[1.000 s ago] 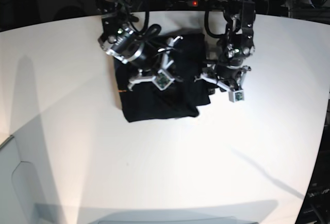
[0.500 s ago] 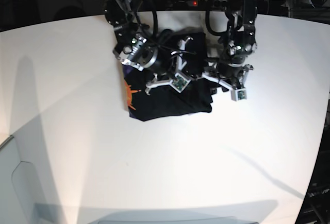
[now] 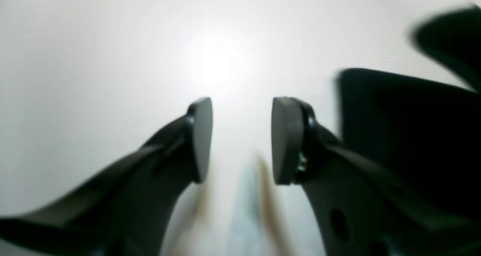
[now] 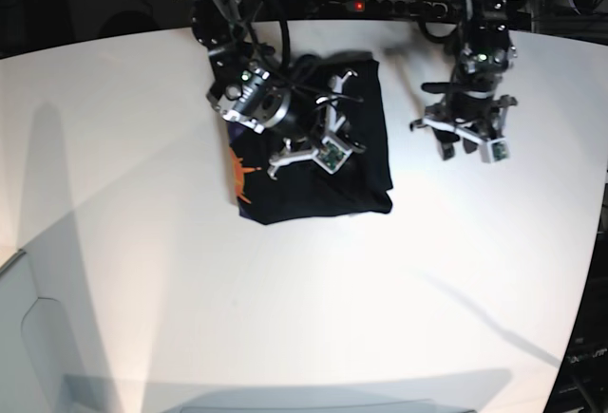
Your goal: Fold the T-shirt properly
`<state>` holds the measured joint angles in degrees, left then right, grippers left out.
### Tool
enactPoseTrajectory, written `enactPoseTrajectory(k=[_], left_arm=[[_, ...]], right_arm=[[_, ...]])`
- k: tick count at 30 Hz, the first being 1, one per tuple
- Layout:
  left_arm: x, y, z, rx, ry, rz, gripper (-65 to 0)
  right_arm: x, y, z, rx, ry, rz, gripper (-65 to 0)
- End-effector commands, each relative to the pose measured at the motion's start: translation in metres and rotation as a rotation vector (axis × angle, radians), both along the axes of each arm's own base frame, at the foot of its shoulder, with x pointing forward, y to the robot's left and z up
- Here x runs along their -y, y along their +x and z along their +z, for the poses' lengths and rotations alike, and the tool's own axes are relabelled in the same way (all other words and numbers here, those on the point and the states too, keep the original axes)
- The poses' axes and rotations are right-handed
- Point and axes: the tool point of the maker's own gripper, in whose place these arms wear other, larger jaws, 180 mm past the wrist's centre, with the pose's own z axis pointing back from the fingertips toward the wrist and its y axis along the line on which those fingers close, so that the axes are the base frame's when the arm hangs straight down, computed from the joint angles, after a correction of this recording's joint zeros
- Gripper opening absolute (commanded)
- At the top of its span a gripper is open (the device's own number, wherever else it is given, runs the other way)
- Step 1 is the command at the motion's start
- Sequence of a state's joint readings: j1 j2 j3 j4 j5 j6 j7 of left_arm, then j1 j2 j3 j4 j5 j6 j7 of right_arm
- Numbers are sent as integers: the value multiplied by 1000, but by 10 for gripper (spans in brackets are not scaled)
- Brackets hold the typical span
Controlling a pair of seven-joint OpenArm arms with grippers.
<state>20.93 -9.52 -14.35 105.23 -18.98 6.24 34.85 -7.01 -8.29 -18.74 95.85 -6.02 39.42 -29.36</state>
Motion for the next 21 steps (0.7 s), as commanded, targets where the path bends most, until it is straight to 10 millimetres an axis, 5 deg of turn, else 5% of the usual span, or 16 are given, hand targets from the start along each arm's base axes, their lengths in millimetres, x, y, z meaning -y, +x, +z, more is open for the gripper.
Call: enactPoseTrajectory(k=[1,5,13,21], left_arm=[[-3,4,6,27,7,2,-402],[-7,-2,-12,-21,2,16,-402],[37,0,-40,-86,-43,-94,-403],[34,-2,-51,-115,-43,-87,-403]], right_arm=[[-10,5,22,47,67,11,-650],[-26,-6,26,56,75,66,-650],[-42,-17,30,63,84,122,-650],[-54,-26,49,106,110,161,-650]])
